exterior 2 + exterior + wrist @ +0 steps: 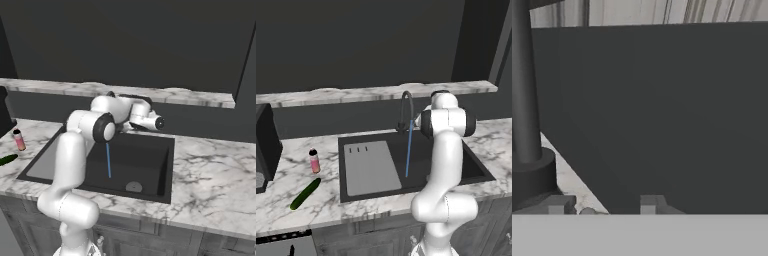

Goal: Turn on the sink faucet. Then move the cucumber from the counter to the sink. Turn off the sink. Move the vegetable from the sink to the pot next to the stove. Finally move the pot to the rear left burner.

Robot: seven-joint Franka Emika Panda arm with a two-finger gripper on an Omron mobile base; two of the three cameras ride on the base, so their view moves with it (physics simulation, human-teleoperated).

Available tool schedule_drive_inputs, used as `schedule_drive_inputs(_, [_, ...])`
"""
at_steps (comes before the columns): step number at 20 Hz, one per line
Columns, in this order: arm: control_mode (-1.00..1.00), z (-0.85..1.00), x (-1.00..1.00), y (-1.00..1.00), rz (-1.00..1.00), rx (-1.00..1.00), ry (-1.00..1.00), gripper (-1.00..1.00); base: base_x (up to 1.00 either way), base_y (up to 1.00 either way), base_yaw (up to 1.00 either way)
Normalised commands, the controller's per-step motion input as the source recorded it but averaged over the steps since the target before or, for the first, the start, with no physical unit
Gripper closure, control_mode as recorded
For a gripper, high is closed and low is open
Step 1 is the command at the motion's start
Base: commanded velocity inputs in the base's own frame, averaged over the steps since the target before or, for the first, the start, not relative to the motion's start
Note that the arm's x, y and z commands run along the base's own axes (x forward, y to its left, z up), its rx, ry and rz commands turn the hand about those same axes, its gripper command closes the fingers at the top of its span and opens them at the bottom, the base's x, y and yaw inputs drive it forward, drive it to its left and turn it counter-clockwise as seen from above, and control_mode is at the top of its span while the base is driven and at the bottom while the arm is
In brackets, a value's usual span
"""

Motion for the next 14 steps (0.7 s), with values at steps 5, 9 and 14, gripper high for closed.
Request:
schedule_drive_inputs(5, [-1.0, -0.47, -0.16, -0.52, 0.0, 0.05, 0.0, 1.0, 0.0, 0.0, 0.0])
schedule_drive_inputs(9, [-1.0, -0.35, -0.17, -0.36, 0.0, 0.03, 0.0, -1.0, 0.0, 0.0, 0.0])
schedule_drive_inputs(14, [-1.0, 0.07, -0.37, -0.09, -0.02, 0.03, -0.02, -1.0, 0.0, 0.0, 0.0])
